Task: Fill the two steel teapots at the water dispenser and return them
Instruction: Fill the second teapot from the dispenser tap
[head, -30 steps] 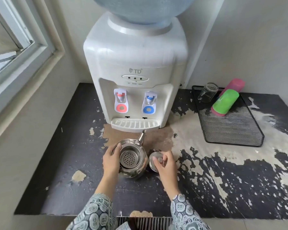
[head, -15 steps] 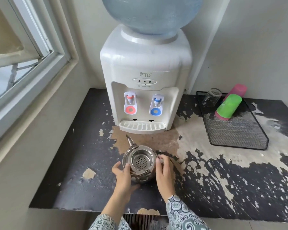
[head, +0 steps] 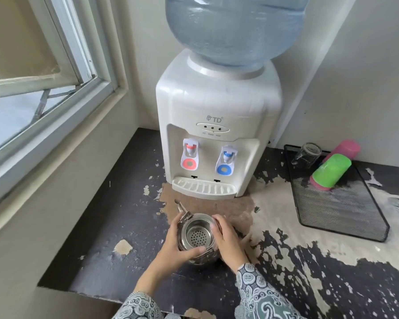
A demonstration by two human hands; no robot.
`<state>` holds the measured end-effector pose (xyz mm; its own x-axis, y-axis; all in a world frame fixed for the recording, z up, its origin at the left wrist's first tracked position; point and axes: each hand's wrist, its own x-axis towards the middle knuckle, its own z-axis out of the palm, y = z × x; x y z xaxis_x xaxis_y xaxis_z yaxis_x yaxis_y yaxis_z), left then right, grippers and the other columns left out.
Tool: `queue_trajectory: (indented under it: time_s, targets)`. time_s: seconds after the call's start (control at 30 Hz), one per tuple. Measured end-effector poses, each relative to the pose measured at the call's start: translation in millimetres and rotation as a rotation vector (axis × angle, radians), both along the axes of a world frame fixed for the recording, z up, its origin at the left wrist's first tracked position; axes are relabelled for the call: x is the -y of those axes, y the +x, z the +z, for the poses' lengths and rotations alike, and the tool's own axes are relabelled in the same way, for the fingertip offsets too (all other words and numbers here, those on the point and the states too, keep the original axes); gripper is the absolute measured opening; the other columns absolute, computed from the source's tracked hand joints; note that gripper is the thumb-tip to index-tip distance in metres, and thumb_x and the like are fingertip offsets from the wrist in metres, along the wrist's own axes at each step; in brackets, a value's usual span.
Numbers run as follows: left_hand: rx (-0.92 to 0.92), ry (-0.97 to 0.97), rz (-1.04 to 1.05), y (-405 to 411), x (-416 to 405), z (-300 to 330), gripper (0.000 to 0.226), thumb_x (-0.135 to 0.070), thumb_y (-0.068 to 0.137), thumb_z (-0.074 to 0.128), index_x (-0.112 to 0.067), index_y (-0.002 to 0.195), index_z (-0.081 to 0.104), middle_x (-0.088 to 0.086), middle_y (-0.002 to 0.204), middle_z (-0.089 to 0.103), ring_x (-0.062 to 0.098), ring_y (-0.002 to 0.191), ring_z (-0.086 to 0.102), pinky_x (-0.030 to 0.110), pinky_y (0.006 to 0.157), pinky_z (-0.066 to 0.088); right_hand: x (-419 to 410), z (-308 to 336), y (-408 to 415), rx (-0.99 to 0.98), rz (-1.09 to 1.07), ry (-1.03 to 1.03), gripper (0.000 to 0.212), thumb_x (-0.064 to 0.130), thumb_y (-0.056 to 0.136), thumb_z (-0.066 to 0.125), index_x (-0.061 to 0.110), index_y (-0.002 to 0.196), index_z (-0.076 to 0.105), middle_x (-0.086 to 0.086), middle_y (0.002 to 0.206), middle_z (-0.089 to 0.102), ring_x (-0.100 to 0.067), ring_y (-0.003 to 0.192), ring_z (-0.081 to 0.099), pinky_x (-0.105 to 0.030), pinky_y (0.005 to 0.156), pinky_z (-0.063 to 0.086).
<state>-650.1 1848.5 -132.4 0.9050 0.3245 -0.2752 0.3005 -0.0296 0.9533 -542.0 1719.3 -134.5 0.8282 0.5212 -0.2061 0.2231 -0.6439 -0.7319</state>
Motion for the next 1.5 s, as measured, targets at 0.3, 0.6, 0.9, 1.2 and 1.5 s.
queue_trajectory:
  time_s: [0.3, 0.6, 0.9, 1.2, 1.5]
  targets:
    - [0.028, 0.163, 0.072, 9.2, 11.1, -14.5, 0.124, -0.042, 0.039, 0.093, -0.036, 0.138, 0.017, -0.009, 0.14, 0.042, 0.001, 0.13, 0.04, 0.02, 0.106, 0.033, -4.3, 10.3, 49.5, -0.112, 0.265, 0.117, 0.033, 0.034, 0.096, 0.042, 0.022, 0.125, 0.052, 0.004, 0.124, 0.059, -0.014, 0.119, 0.052, -0.028, 0.104, 0.034]
    - [0.115, 0.166, 0.321, 36.1, 22.1, -18.5, 0.109, -0.049, 0.033, 0.092, -0.046, 0.125, 0.034, -0.009, 0.13, 0.051, 0.006, 0.122, 0.048, 0.031, 0.102, 0.04, -1.7, 5.1, 48.8, -0.196, -0.095, 0.24, 0.034, 0.04, 0.098, 0.029, 0.022, 0.096, 0.058, 0.002, 0.093, 0.066, -0.01, 0.092, 0.056, -0.037, 0.104, 0.036]
    - [0.151, 0.202, 0.379, 85.1, 21.0, 14.1, 0.104, -0.048, 0.036, 0.09, -0.039, 0.127, 0.04, -0.005, 0.124, 0.055, 0.014, 0.118, 0.05, 0.04, 0.098, 0.045, -14.3, 42.9, 80.6, -0.192, -0.088, 0.301, 0.037, 0.035, 0.091, 0.051, 0.022, 0.126, 0.045, 0.008, 0.116, 0.054, -0.011, 0.111, 0.051, -0.021, 0.088, 0.038]
    - [0.097, 0.141, 0.387, 121.9, 15.5, 31.9, 0.102, -0.046, 0.046, 0.088, -0.03, 0.134, 0.038, 0.008, 0.124, 0.056, 0.026, 0.12, 0.05, 0.048, 0.102, 0.043, -29.5, 58.9, 92.2, -0.026, -0.172, 0.287, 0.034, 0.024, 0.093, 0.051, 0.011, 0.124, 0.046, -0.006, 0.122, 0.054, -0.016, 0.113, 0.05, -0.024, 0.093, 0.038]
    - [-0.035, 0.194, 0.461, 130.4, 25.9, 34.5, 0.107, -0.035, 0.06, 0.083, -0.035, 0.144, 0.017, 0.02, 0.124, 0.037, 0.033, 0.124, 0.03, 0.042, 0.105, 0.029, -41.1, 79.1, 91.7, 0.09, -0.231, 0.151, 0.022, 0.03, 0.09, 0.055, 0.008, 0.09, 0.052, -0.011, 0.109, 0.055, -0.029, 0.106, 0.05, -0.044, 0.095, 0.04]
